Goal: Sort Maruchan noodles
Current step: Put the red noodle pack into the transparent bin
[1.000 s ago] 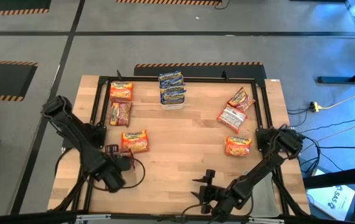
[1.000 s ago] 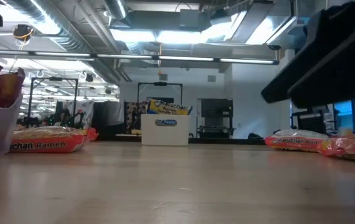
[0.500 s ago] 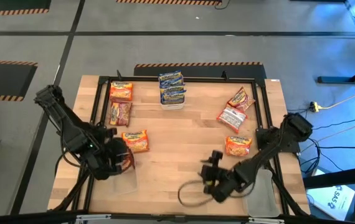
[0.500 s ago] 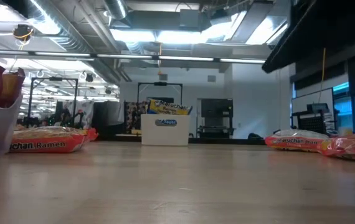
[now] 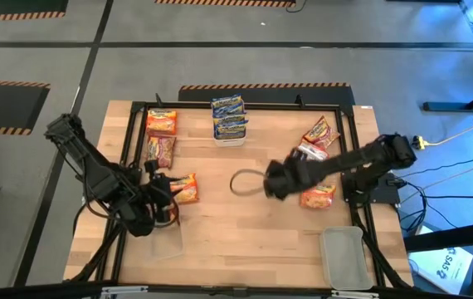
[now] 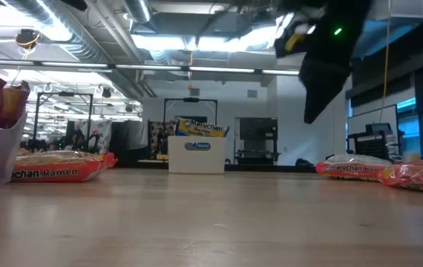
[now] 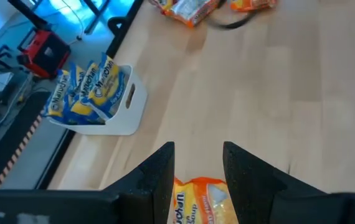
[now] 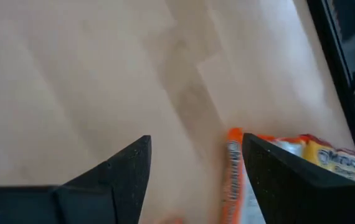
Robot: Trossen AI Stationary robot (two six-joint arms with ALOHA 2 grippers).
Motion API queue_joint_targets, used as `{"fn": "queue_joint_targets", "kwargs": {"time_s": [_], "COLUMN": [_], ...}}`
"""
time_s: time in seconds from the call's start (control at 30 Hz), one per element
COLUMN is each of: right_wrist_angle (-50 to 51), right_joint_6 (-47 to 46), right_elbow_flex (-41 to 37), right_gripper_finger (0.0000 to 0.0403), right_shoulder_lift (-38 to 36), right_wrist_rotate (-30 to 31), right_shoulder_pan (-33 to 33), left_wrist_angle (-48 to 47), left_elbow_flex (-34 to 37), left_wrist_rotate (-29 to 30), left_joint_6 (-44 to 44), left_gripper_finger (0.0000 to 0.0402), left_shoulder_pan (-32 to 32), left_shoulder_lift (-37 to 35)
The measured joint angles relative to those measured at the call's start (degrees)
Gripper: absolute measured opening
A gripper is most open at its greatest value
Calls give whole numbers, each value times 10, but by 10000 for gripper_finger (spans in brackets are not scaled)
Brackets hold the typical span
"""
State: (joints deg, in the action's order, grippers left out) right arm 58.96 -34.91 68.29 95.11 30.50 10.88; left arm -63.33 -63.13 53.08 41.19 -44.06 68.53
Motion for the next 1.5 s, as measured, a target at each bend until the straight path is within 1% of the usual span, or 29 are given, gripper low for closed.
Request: {"fn": "queue_joint_targets", "kwargs": {"time_s": [0.07, 0.23, 0.33, 0.47, 0.57, 0.7, 0.8, 0.9, 1.0, 1.1, 1.17, 1.2, 1.37, 1.5], "right_wrist_angle": [1, 39, 42, 44, 68, 82, 91, 96, 105, 102, 100, 102, 95, 84], "right_joint_6": [34, 110, 153, 190, 214, 233, 242, 250, 250, 249, 251, 255, 245, 234], "right_elbow_flex": [0, 0, 0, 0, 0, 0, 0, 0, -1, -15, -28, -32, -45, -45], "right_gripper_finger": [237, 237, 237, 237, 237, 236, 218, 171, 106, 40, 11, 7, 28, 17], "right_shoulder_lift": [0, -4, -14, -29, -33, -29, -28, -28, -21, -11, 2, 8, 27, 52], "right_wrist_rotate": [-17, -29, -34, -65, -92, -97, -110, -123, -137, -149, -158, -158, -140, -131], "right_shoulder_pan": [-45, -159, -229, -318, -378, -446, -489, -524, -551, -564, -568, -568, -568, -569], "left_wrist_angle": [0, 0, 3, 50, 135, 273, 392, 491, 552, 567, 568, 569, 570, 570], "left_elbow_flex": [0, 0, 0, 1, 27, 80, 124, 160, 185, 204, 208, 208, 208, 208], "left_wrist_rotate": [-2, -16, -31, -47, -52, -91, -105, -127, -135, -137, -136, -136, -136, -136], "left_joint_6": [-4, 3, 19, 18, -26, -104, -163, -212, -236, -238, -238, -238, -238, -238], "left_gripper_finger": [129, 129, 129, 129, 129, 129, 129, 129, 129, 129, 129, 129, 129, 129], "left_shoulder_pan": [9, 35, 54, 85, 103, 129, 144, 160, 168, 174, 176, 176, 176, 176], "left_shoulder_lift": [0, 0, 0, 0, 1, 0, 1, 0, 0, 0, 0, 0, 0, 0]}}
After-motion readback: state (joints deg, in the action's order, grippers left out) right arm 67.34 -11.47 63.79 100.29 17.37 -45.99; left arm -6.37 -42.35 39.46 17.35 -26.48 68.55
